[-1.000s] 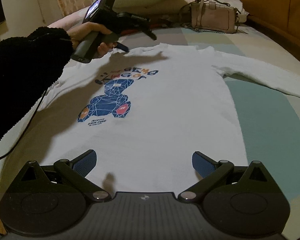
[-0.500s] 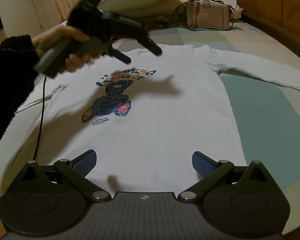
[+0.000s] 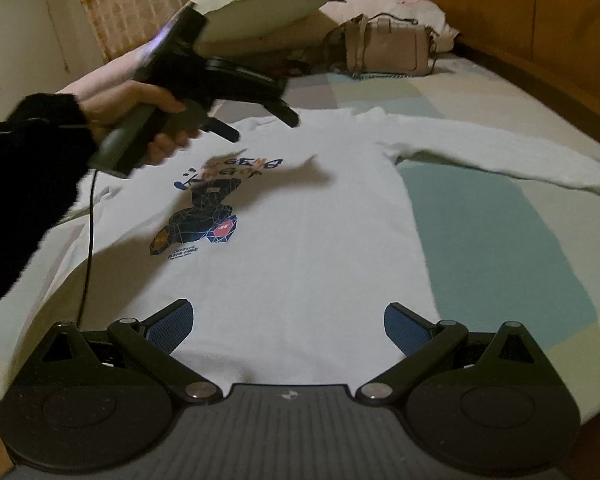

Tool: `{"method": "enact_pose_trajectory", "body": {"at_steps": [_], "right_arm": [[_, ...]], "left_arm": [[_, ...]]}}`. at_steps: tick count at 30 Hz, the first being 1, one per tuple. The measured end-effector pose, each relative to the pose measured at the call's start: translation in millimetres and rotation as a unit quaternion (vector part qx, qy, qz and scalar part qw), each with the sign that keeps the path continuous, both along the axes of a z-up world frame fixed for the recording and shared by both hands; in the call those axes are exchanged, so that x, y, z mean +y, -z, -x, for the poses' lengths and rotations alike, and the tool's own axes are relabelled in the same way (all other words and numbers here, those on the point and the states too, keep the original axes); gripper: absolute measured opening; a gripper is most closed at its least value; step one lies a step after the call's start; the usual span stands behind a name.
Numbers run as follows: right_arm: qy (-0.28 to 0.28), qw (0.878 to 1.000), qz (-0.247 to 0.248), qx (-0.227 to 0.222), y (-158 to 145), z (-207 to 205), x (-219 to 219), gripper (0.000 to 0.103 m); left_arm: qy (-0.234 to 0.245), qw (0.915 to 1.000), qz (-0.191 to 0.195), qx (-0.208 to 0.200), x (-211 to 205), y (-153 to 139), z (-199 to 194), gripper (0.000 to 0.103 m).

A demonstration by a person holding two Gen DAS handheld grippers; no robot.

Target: Fold clothes

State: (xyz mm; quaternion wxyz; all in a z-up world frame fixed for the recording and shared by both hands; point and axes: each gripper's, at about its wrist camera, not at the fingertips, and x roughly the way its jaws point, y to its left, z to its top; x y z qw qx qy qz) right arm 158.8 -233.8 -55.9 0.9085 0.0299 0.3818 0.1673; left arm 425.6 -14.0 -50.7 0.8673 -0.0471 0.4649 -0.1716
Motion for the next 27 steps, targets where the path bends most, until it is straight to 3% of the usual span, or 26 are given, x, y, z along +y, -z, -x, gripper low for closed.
{"method": "enact_pose_trajectory", "body": {"at_steps": [8, 15, 20, 23, 26, 27], "right_arm": [[0.004, 1.0, 0.0, -0.021, -19, 25, -3, 0.103], [-0.046, 0.997, 0.059, -0.01, 13, 0, 35, 0.103], [-0.072, 0.991, 0.114, 0.005, 45, 0, 64, 0.103], [-0.066, 0.993, 0.102, 0.008, 52, 9, 61, 0.103], [-0.052, 0.994, 0.094, 0.015, 53, 23, 52, 0.103], [-0.05, 0.995, 0.091, 0.017, 52, 29, 49, 0.103]], "left_arm": [[0.048, 0.9947, -0.048, -0.077, 16, -65, 110, 0.102], [0.027, 0.9857, -0.131, -0.103, 33, -30, 228, 0.102], [0.03, 0.9724, -0.196, -0.123, 26, 9, 289, 0.102], [0.042, 0.9716, -0.198, -0.123, 23, 29, 306, 0.102], [-0.002, 0.9802, -0.172, -0.098, 35, 45, 316, 0.102], [-0.02, 0.9852, -0.144, -0.091, 43, 46, 320, 0.102]]}}
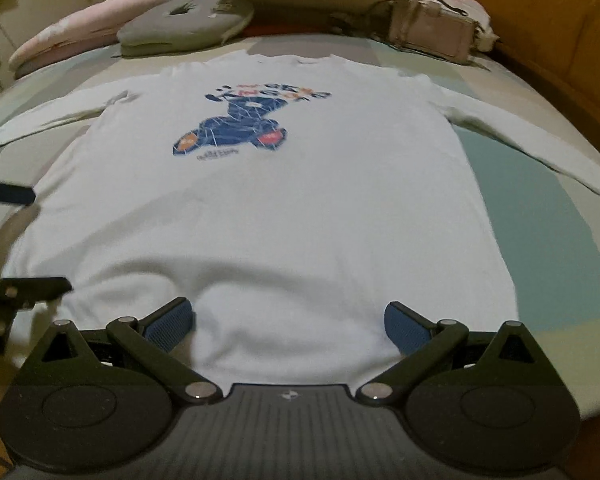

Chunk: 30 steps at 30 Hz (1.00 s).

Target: Fold clothes

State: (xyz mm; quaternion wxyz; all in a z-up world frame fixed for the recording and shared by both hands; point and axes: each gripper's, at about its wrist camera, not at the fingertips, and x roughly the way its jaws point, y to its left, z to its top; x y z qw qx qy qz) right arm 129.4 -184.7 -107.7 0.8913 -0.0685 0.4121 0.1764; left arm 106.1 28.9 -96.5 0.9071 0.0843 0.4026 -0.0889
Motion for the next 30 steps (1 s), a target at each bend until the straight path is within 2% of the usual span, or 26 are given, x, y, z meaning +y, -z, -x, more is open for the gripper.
{"method": "enact_pose_trajectory", "body": {"at_steps": [2, 5, 8, 12, 17, 19, 22, 25, 28, 30], "right_arm": [[-0.008, 1.0, 0.01, 0.003, -3, 8, -3, 0.103], [-0.008, 0.999, 0.027, 0.027, -13, 5, 1, 0.103], [-0.019, 0.999, 0.027, -0.006, -19, 1, 14, 0.103], [-0.027, 1.0, 0.005, 0.007, -8, -2, 25, 0.103], [-0.035, 0.999, 0.003, -0.006, -1, 17, 18, 0.103], [-0.038, 0.999, 0.01, -0.009, 0, 22, 18, 0.103], [-0.031, 0.999, 0.01, -0.014, 0, 26, 18, 0.103], [-0.03, 0.999, 0.008, -0.017, 1, 28, 16, 0.103], [-0.03, 0.999, 0.006, -0.02, 1, 29, 14, 0.103], [-0.03, 0.999, 0.006, -0.021, 1, 31, 13, 0.103]], "left_arm": [[-0.033, 0.9976, 0.06, 0.008, 17, 2, 7, 0.102], [-0.032, 0.9976, 0.062, 0.007, 17, 2, 10, 0.102], [-0.031, 0.9975, 0.064, 0.006, 18, 2, 14, 0.102], [-0.03, 0.9973, 0.066, 0.004, 19, 1, 18, 0.102], [-0.029, 0.9971, 0.07, 0.002, 20, 0, 24, 0.102], [-0.02, 0.995, 0.097, 0.006, 27, -9, 18, 0.102], [-0.027, 0.9906, 0.133, -0.016, 41, -24, -8, 0.102], [-0.017, 0.9872, 0.159, -0.001, 49, -20, -45, 0.102], [-0.004, 0.9826, 0.183, 0.03, 58, -4, -75, 0.102], [-0.036, 0.9801, 0.193, 0.029, 71, -4, -79, 0.102]]}}
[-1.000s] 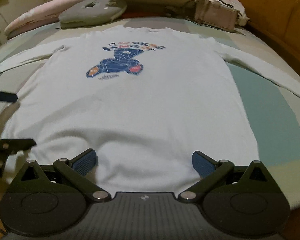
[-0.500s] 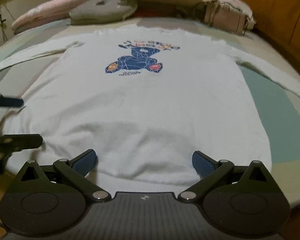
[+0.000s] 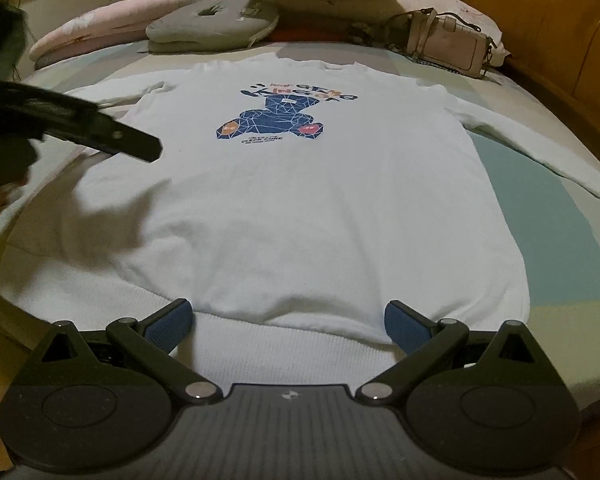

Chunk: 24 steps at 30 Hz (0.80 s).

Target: Fold clothes

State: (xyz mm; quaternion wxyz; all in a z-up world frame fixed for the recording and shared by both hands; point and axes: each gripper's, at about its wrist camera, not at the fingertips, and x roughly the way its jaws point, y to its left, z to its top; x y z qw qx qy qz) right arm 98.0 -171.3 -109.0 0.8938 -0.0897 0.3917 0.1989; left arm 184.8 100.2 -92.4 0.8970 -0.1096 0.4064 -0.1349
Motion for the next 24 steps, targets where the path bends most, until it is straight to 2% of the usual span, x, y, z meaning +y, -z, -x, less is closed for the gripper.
{"method": "enact_pose_trajectory", "body": {"at_steps": [4, 5, 8, 13, 24], "right_arm": [[-0.001, 1.0, -0.002, -0.001, 1, 1, -2, 0.103], [-0.001, 1.0, -0.002, 0.0, 1, 0, -2, 0.103], [0.0, 1.0, 0.001, 0.005, 0, -2, -1, 0.103], [-0.001, 1.0, 0.001, 0.004, 0, -1, -1, 0.103], [-0.002, 1.0, 0.003, 0.01, 0, -3, -1, 0.103]], "left_arm": [[-0.064, 0.9977, 0.019, 0.009, 26, -1, -8, 0.102], [-0.064, 0.9978, 0.013, 0.006, 24, -5, -7, 0.102], [-0.037, 0.9988, -0.019, -0.026, 12, -15, -6, 0.102], [-0.022, 0.9995, -0.021, -0.008, 10, 0, -33, 0.102], [0.01, 0.9935, -0.113, -0.002, -36, 2, -1, 0.102]]}}
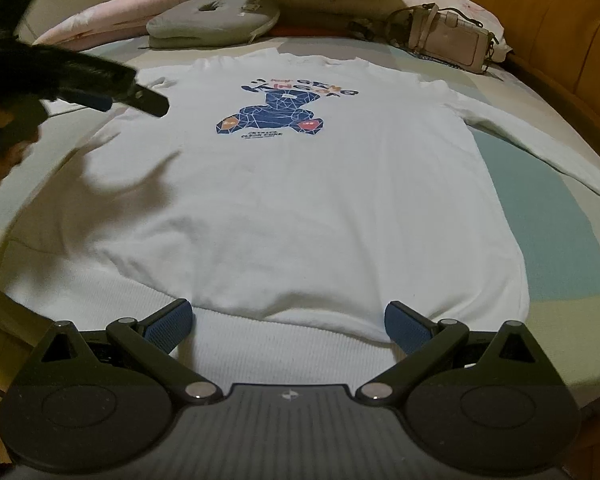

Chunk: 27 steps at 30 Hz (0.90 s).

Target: Fold clothes

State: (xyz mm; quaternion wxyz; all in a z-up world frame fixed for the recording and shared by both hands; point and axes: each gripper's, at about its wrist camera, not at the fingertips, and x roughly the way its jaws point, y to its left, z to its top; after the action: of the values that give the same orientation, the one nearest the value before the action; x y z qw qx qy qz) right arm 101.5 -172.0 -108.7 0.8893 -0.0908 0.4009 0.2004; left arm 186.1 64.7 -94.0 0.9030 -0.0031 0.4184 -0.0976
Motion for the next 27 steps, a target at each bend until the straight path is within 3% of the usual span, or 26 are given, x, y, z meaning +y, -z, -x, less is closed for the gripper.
{"method": "enact_pose_trajectory", "body": {"at_steps": [7, 12, 16, 18, 23, 27], "right_arm": [[0.007, 1.0, 0.0, 0.003, 1, -1, 2, 0.103], [0.001, 1.0, 0.008, 0.015, -2, -3, 1, 0.103], [-0.024, 0.998, 0.037, 0.05, -8, -3, -10, 0.103], [-0.028, 0.998, 0.046, 0.044, -15, -5, -19, 0.103], [-0.032, 0.999, 0.009, 0.007, -33, -36, -32, 0.103], [-0.025, 0.999, -0.006, 0.032, -16, -69, -37, 0.103]], "left_arm": [[0.02, 0.9981, -0.059, 0.005, -29, 1, 20, 0.102], [0.015, 0.9988, -0.047, 0.003, -23, 2, 26, 0.102], [0.011, 0.9992, -0.038, 0.002, -19, 2, 31, 0.102], [0.008, 0.9993, -0.038, 0.001, -20, 3, 31, 0.102], [-0.005, 0.9993, -0.037, 0.0, -20, -3, 32, 0.102], [-0.014, 0.9992, -0.033, -0.018, -15, -13, 34, 0.102]]}}
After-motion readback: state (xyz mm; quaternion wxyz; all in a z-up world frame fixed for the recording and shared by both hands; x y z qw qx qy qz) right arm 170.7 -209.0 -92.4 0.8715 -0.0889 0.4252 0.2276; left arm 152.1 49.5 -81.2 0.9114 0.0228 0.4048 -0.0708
